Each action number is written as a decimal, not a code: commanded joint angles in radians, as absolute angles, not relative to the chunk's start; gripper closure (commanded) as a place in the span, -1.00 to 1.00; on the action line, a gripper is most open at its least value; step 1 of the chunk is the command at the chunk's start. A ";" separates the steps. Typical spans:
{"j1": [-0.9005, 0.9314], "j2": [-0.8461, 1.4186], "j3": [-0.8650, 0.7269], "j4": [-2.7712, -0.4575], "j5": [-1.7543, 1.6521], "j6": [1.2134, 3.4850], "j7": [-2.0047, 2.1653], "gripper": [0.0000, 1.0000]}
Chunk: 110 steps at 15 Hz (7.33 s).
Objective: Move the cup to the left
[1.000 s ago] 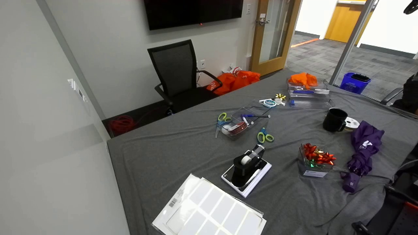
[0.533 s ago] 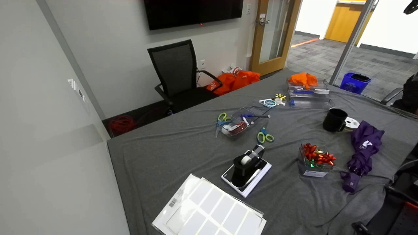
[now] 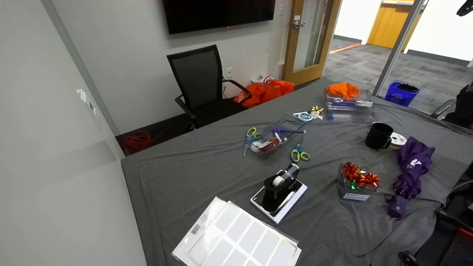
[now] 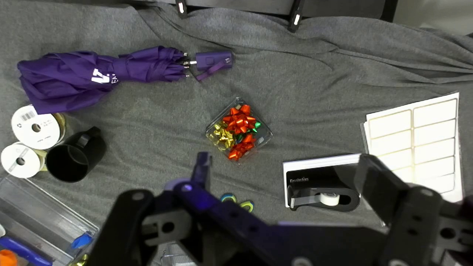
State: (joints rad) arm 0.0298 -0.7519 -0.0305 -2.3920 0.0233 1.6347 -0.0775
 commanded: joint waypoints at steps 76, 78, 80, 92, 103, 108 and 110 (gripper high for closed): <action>-0.192 -0.108 -0.283 -2.401 0.008 2.462 -0.107 -1.00; -0.193 -0.073 -0.278 -2.403 0.010 2.484 -0.045 -1.00; -0.193 -0.027 -0.274 -2.401 0.005 2.517 0.015 -1.00; -0.183 0.249 -0.291 -2.388 -0.056 2.719 0.143 -1.00; -0.276 0.382 -0.233 -2.340 0.014 2.789 -0.058 -1.00; -0.351 0.419 -0.179 -2.303 0.073 2.787 -0.180 -1.00; -0.368 0.440 -0.171 -2.284 0.081 2.789 -0.205 -1.00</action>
State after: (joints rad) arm -0.3193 0.3954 -0.2057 -2.3223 0.0562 2.7726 -0.1432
